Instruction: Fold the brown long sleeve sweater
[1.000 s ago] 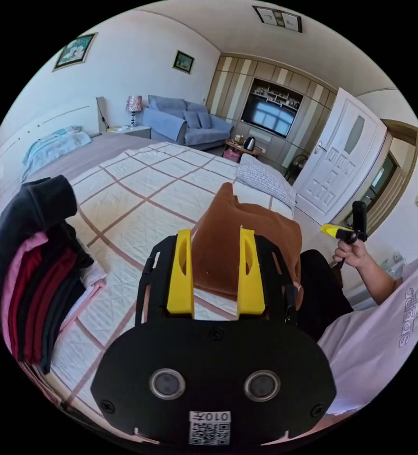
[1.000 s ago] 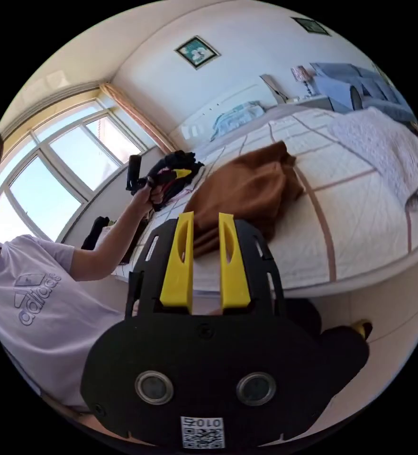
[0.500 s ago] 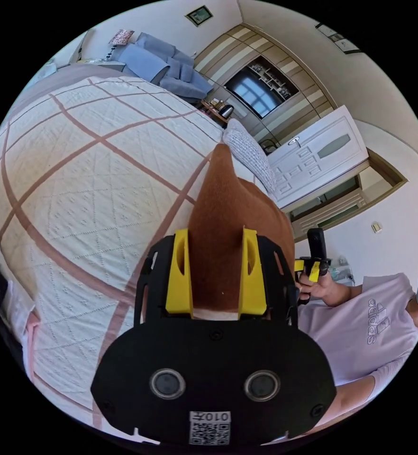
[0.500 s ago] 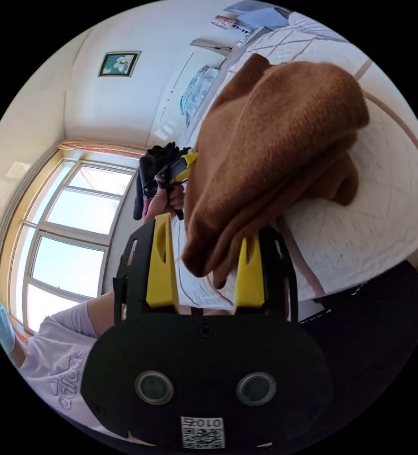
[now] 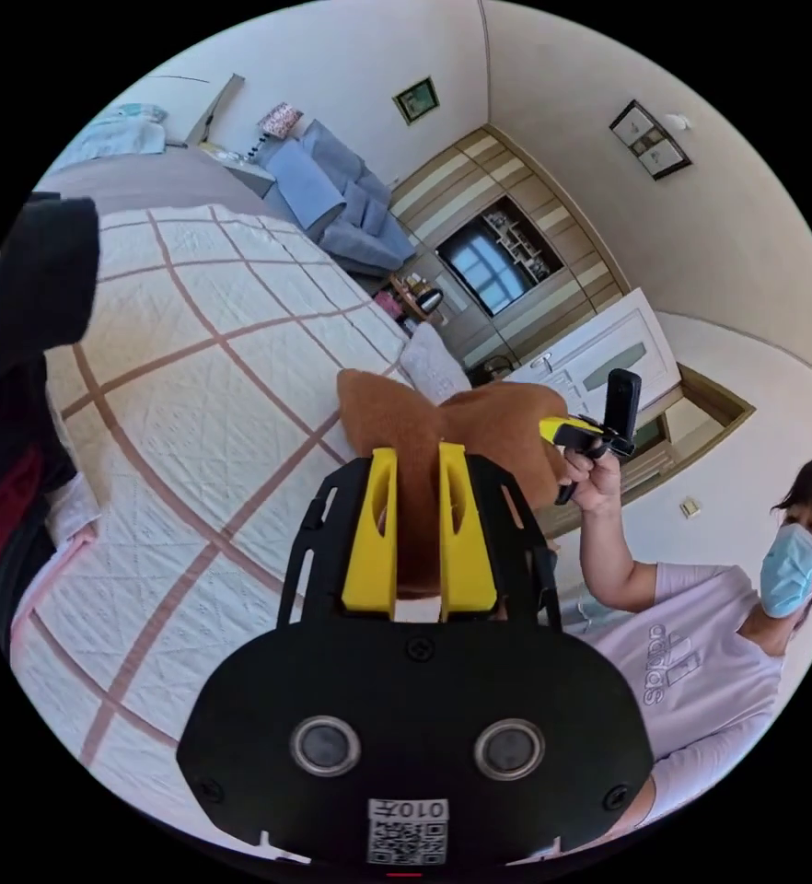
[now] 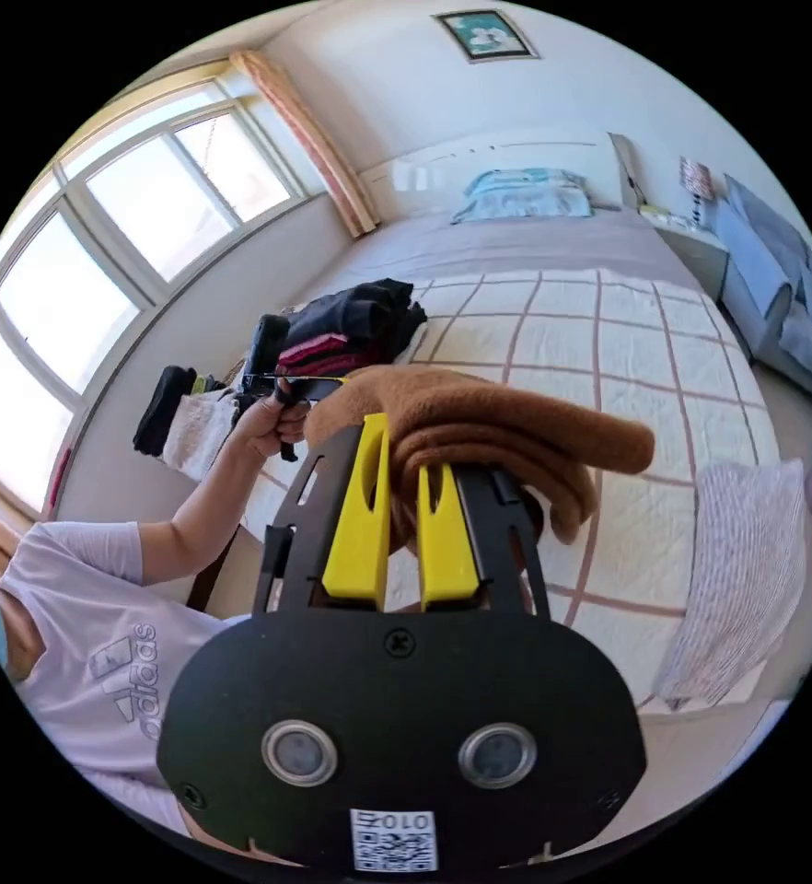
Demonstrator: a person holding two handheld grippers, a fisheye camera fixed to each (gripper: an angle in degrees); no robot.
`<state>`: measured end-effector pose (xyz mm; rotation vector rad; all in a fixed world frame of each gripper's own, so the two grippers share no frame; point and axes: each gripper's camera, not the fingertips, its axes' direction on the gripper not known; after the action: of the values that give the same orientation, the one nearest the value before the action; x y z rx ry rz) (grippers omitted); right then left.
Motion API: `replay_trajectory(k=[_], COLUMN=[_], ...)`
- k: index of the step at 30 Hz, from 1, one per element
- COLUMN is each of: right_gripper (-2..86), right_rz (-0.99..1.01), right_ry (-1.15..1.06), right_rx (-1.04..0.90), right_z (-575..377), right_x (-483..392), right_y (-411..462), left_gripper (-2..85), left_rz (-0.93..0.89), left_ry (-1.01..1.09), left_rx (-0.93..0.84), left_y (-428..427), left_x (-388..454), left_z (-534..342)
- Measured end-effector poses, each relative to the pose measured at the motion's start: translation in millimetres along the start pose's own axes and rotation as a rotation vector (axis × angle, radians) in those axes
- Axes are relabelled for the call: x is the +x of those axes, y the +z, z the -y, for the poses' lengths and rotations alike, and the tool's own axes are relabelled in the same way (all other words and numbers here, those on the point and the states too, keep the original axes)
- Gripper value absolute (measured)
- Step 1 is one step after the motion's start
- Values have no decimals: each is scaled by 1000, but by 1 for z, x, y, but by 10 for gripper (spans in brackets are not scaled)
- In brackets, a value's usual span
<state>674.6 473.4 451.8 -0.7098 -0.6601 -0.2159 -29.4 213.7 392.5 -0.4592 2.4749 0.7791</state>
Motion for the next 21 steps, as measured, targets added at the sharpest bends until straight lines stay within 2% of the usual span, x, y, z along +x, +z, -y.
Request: replay_trajectory(k=[4,6,10,13,15,17,21], right_gripper=[59,60,63,64,64,65,75], right_rz=[108,153,352,344,379,440,340], right_ry=[-216,-199,7,246,304,307,179], right_rx=[-106,-187,-445,-550,-519,-415,-338], right_z=[35,36,22,-3,-15,-20,-15], right_x=[-8,17,120,187,207,217,204], right_y=[-28,-16,64,126,141,138,122], left_gripper=[92,94,94,88,85,86,103], left_rz=[-49,-89,-158,-246,-287,-312,-158], left_ry=[-76,-134,-345,-536,-626,-615,-447], left_rx=[297,361,312,232,274,305,174], left_y=[-70,-73,-6,67,91,96,92], left_x=[36,48,41,-3,-24,-27,0], left_z=[-39,-66,-128,-167,-191,-200,-191])
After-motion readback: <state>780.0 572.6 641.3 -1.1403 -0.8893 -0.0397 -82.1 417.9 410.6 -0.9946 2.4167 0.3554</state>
